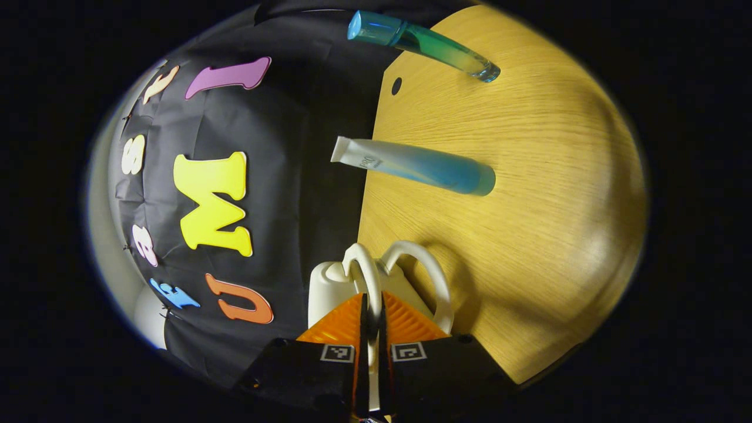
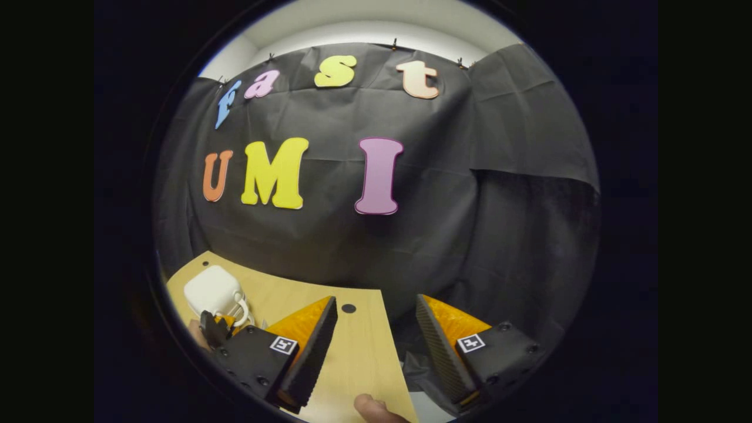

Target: First open the suitcase, pack the skin care products into it, and then close the suitcase.

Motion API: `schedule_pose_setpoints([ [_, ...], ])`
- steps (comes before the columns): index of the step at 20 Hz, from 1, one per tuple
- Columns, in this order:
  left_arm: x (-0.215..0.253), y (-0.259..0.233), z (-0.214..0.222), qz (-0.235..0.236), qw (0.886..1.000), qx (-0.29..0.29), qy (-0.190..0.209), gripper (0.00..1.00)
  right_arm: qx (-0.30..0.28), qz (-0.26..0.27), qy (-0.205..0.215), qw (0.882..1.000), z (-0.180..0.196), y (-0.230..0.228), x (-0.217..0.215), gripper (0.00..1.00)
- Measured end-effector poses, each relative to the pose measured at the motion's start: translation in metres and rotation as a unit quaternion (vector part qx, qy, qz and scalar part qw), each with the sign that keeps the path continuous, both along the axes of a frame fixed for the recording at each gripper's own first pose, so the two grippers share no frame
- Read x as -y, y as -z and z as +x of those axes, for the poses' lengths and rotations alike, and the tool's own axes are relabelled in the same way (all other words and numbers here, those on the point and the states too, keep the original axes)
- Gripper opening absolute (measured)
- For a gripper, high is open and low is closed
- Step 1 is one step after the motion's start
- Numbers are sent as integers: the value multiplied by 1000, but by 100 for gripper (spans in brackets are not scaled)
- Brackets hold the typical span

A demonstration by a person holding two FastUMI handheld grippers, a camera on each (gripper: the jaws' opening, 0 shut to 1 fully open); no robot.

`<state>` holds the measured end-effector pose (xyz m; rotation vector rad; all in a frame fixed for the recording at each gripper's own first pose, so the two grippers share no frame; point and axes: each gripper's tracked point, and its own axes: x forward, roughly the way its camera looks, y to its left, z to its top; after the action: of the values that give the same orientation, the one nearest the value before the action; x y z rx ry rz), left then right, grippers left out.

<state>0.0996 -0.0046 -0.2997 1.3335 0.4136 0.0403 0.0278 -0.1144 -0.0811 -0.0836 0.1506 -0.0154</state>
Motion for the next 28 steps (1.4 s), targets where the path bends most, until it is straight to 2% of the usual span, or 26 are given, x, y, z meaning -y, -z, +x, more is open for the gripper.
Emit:
schedule_pose_setpoints([
  [2,-3,-5,-2,-36,999,-8,-2,4,7,5,16,1000,-3,-11,-5,80],
  [5,-5,-24,0,-99,995,-20,-6,3,14,12,26,999,-2,-20,-18,80],
  [10,-29,-88,-1,-199,980,-5,-21,3,40,0,48,998,6,-40,-35,80],
  [12,-50,-117,-2,-229,973,14,-26,3,45,0,46,998,6,-45,-49,80],
  [16,-103,-159,-3,-259,964,44,-36,3,49,-16,35,998,7,-45,-82,80],
  [17,-115,-171,-3,-275,960,50,-36,3,51,-24,30,998,5,-45,-92,80],
  [20,-153,-188,-5,-351,934,49,-50,3,59,-49,11,997,3,-47,-122,80],
  [22,-187,-199,-8,-373,924,56,-64,3,65,-59,-1,996,-1,-49,-142,80],
  [25,-233,-202,-5,-418,903,62,-74,2,68,-67,-7,995,-3,-49,-165,80],
  [28,-297,-193,-2,-425,895,84,-107,3,54,-59,-7,997,-4,-42,-184,80],
])
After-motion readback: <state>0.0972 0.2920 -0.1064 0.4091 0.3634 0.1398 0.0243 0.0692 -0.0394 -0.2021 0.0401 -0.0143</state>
